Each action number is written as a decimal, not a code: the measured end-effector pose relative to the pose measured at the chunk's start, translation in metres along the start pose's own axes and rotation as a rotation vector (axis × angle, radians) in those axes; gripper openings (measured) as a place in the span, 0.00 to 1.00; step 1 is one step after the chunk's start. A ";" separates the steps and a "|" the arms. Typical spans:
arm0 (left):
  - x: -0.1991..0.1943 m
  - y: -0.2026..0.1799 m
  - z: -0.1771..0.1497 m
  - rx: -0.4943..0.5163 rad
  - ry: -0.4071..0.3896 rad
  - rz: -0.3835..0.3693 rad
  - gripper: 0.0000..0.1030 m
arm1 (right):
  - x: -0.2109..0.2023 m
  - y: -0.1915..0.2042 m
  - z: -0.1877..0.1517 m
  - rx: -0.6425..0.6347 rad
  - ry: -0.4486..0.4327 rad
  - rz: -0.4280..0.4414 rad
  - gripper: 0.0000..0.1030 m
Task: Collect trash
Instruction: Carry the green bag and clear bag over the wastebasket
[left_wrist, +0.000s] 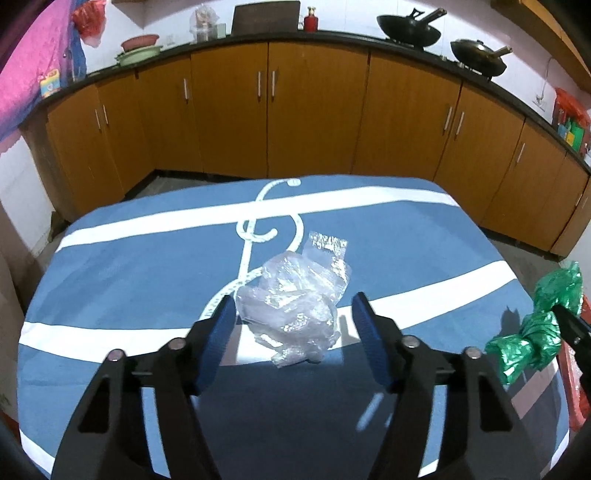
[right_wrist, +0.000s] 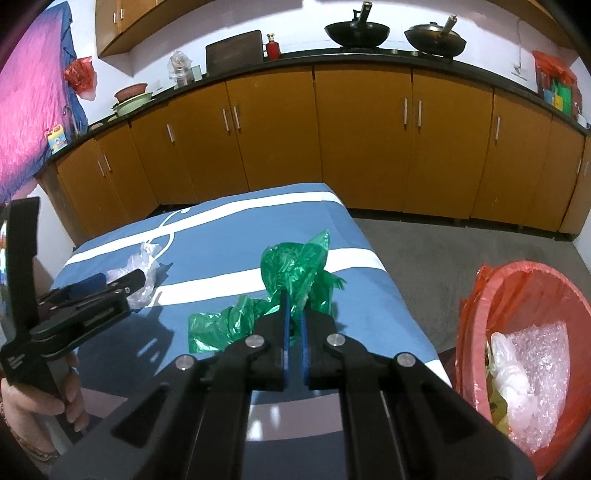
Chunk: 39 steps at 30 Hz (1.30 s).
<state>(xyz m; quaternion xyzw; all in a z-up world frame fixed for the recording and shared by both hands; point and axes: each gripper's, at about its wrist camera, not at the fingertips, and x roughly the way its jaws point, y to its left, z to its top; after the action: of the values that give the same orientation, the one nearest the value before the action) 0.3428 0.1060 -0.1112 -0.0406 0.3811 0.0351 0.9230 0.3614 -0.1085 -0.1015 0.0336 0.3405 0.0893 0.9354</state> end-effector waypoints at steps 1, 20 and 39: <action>0.001 0.000 0.000 0.002 0.008 -0.003 0.50 | 0.000 0.000 0.000 0.002 0.000 0.001 0.06; -0.039 -0.003 -0.003 -0.003 -0.049 -0.019 0.16 | -0.039 0.002 -0.002 0.012 -0.036 0.023 0.06; -0.136 -0.030 -0.013 0.015 -0.179 -0.081 0.15 | -0.132 -0.003 -0.008 0.035 -0.136 0.081 0.06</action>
<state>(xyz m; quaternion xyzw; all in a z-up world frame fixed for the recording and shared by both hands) 0.2402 0.0701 -0.0232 -0.0456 0.2953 -0.0015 0.9543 0.2571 -0.1367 -0.0246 0.0694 0.2760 0.1185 0.9513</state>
